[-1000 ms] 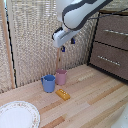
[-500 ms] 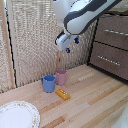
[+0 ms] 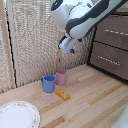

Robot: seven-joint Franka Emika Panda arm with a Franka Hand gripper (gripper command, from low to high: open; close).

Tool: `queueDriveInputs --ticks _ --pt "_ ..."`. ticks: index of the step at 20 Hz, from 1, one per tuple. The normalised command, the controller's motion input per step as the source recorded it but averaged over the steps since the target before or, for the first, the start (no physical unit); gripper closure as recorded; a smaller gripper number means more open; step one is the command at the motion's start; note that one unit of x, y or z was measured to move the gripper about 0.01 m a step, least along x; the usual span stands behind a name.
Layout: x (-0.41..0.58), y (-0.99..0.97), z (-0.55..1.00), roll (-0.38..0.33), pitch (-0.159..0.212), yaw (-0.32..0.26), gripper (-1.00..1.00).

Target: Propose to navigate your clamp on the clench of the first drawer. Use gentle force to register to the cabinet. Send posterior your swing mandate till over it lurks, a cup of pink essence. Fortify your grip after aiming concentric with the pink cup’s periphery. Manoeuvre the pink towards the cabinet's top. Drop your compression till the cup is resting inside.

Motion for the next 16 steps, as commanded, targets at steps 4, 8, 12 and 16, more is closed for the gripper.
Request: queueDriveInputs --ticks 4,8,12,16 --pt "0.0 -0.06 0.0 -0.375 -0.036 0.098 -1.0" --pt "0.0 -0.04 0.02 -0.375 -0.03 0.099 -1.0" --pt "0.047 -0.03 0.14 -0.352 -0.029 0.085 -1.0" --pt "0.121 -0.32 0.6 -0.182 -0.008 0.003 -1.0"
